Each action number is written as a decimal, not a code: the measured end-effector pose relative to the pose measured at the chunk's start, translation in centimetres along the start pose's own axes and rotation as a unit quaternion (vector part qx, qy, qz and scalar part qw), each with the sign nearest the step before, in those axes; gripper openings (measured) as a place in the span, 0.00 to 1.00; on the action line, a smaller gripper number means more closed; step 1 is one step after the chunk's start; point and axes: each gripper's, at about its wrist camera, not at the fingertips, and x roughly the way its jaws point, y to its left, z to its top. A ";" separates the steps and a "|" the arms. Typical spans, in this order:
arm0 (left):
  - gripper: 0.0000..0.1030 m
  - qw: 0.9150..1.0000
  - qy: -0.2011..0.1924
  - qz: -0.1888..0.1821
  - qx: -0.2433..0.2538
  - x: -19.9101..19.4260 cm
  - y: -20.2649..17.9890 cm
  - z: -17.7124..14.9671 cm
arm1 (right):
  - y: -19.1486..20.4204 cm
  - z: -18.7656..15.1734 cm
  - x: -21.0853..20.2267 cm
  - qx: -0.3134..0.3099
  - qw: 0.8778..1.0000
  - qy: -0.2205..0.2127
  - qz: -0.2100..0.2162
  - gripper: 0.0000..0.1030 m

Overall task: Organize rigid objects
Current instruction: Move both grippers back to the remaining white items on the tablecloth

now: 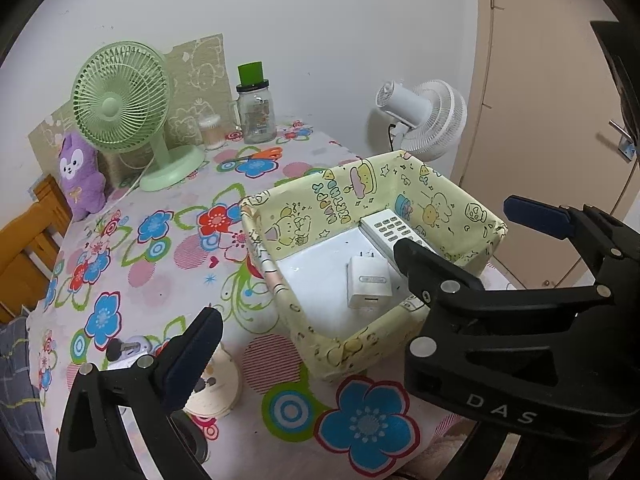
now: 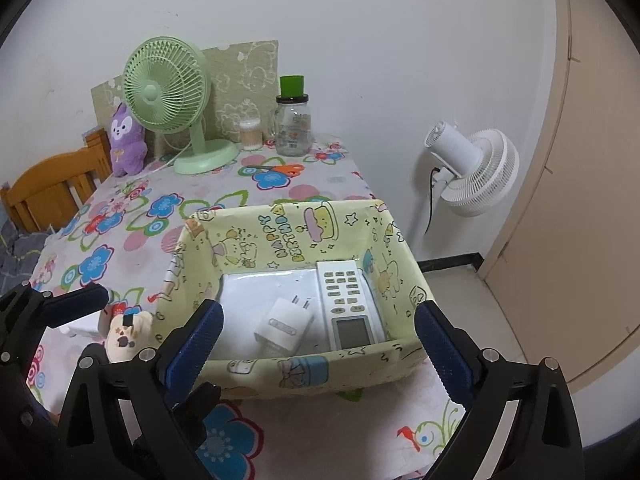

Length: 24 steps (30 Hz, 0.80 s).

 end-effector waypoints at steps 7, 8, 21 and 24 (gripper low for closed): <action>1.00 1.000 -0.003 -0.002 -0.005 -1.0 1.5 -0.8 | 1.6 -0.3 -1.0 -0.001 1.000 -0.004 0.006 0.95; 1.00 1.000 -0.003 0.000 -0.006 -1.0 1.7 -0.9 | 1.7 -0.3 -1.1 0.000 1.000 -0.003 0.005 0.95; 1.00 1.000 -0.010 0.010 -0.012 -2.9 4.7 -2.9 | 6.0 -0.6 -2.6 -0.021 1.000 -0.010 0.016 0.95; 1.00 1.000 -0.012 0.013 -0.017 -3.4 5.5 -3.3 | 7.2 -0.5 -3.0 -0.030 0.999 -0.014 0.023 0.95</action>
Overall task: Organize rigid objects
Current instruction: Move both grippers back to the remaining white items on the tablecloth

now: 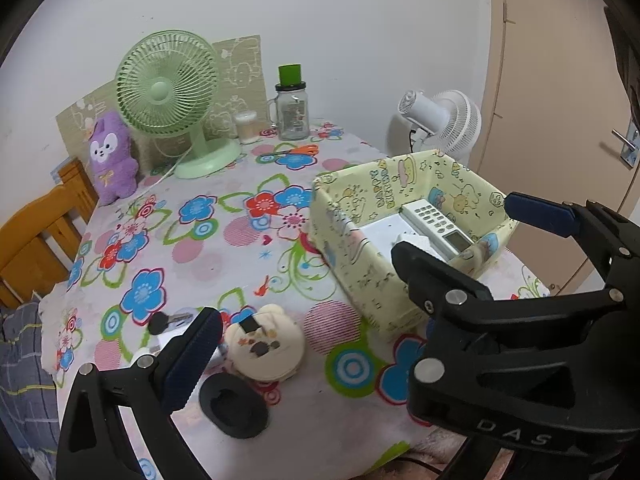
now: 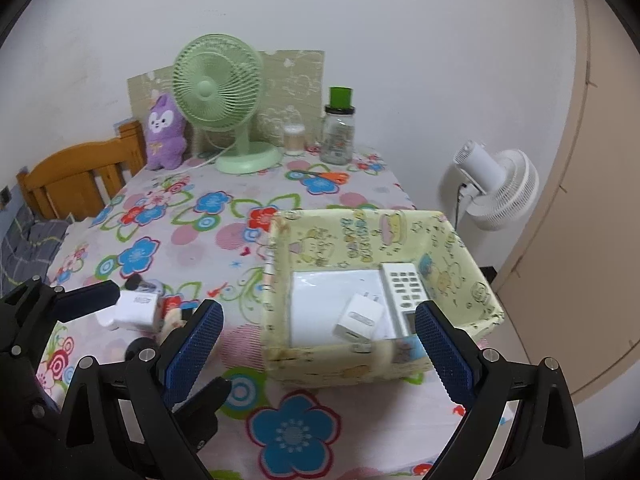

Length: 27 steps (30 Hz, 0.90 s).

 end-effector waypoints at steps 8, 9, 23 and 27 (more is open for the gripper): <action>1.00 1.000 -0.001 0.023 -0.020 -1.1 2.5 -1.1 | 3.1 0.2 -0.6 -0.022 0.999 -0.008 0.026 0.95; 1.00 0.999 -0.001 0.024 -0.023 -1.2 2.9 -1.2 | 3.6 0.3 -0.7 -0.025 0.999 -0.009 0.029 0.95; 1.00 0.997 0.008 0.052 -0.052 -2.0 6.9 -3.0 | 8.2 0.5 -0.5 -0.046 0.998 -0.003 0.053 0.95; 1.00 0.997 0.007 0.070 -0.044 -2.0 7.5 -3.5 | 9.3 0.5 0.0 -0.050 0.997 0.005 0.059 0.95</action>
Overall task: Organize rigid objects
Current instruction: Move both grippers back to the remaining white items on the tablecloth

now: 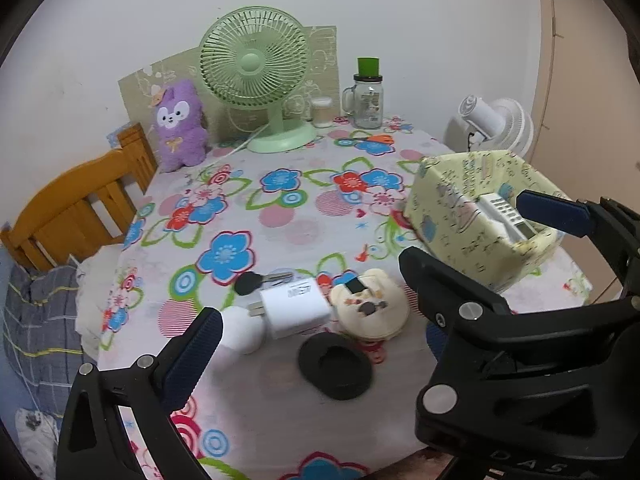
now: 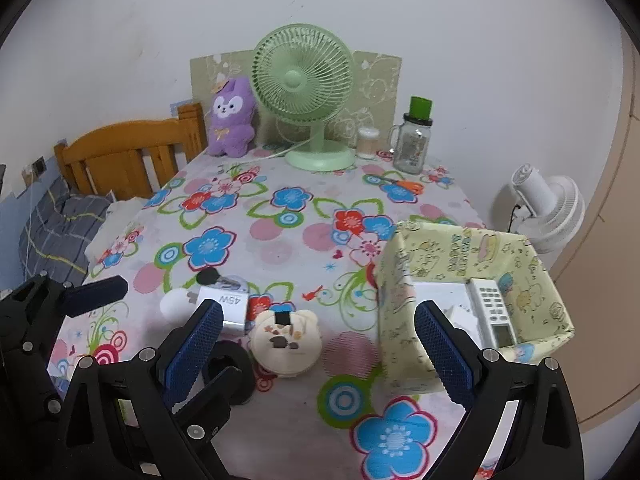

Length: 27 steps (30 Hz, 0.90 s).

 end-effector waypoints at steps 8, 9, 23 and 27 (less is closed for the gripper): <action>1.00 1.000 0.007 -0.001 -0.010 1.0 1.9 -1.0 | 1.6 -0.2 1.5 -0.007 1.000 0.012 0.016 0.95; 1.00 1.000 0.008 -0.002 -0.010 1.1 2.1 -1.1 | 1.7 -0.2 1.8 -0.009 1.000 0.013 0.019 0.95; 1.00 1.000 0.021 -0.002 -0.016 3.8 5.0 -2.4 | 2.9 -1.0 5.3 0.001 0.999 0.041 0.027 0.93; 1.00 0.999 0.032 -0.001 -0.024 4.9 5.7 -2.8 | 3.4 -1.3 6.3 -0.001 0.998 0.050 0.027 0.93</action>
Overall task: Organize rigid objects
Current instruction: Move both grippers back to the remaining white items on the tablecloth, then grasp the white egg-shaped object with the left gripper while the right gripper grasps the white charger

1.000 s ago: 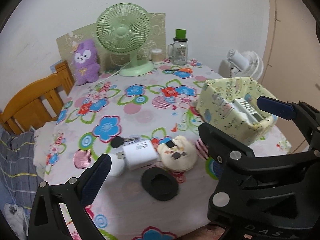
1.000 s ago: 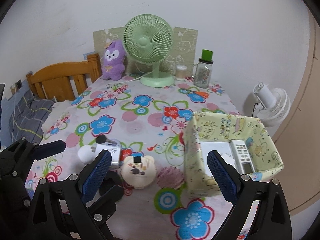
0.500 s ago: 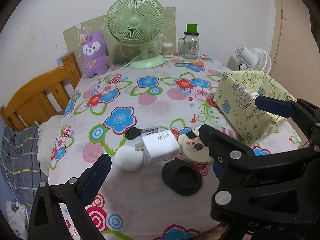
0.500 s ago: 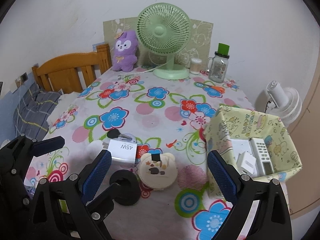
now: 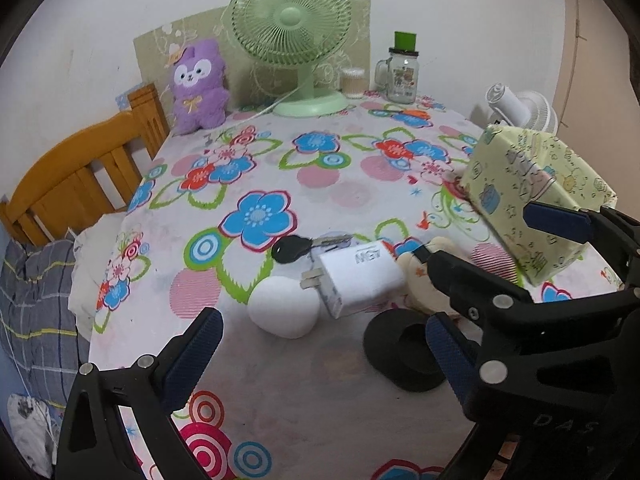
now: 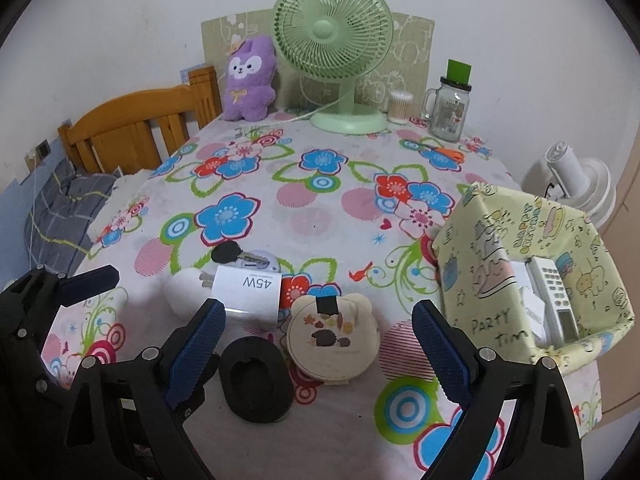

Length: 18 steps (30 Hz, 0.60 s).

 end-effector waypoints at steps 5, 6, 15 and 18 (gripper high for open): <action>0.97 1.000 0.016 0.005 -0.012 1.3 1.1 -0.4 | 0.6 -0.1 1.2 -0.003 1.000 0.014 0.006 0.93; 0.96 1.000 0.019 0.005 -0.014 1.5 1.4 -0.4 | 0.8 -0.1 1.5 -0.003 1.000 0.016 0.007 0.93; 0.86 0.999 0.037 0.008 -0.011 3.2 2.5 -0.8 | 2.3 0.3 3.9 -0.004 0.999 0.039 0.016 0.93; 0.84 0.999 0.042 0.007 -0.005 3.7 2.6 -0.8 | 2.9 0.4 4.6 -0.004 0.999 0.048 0.018 0.93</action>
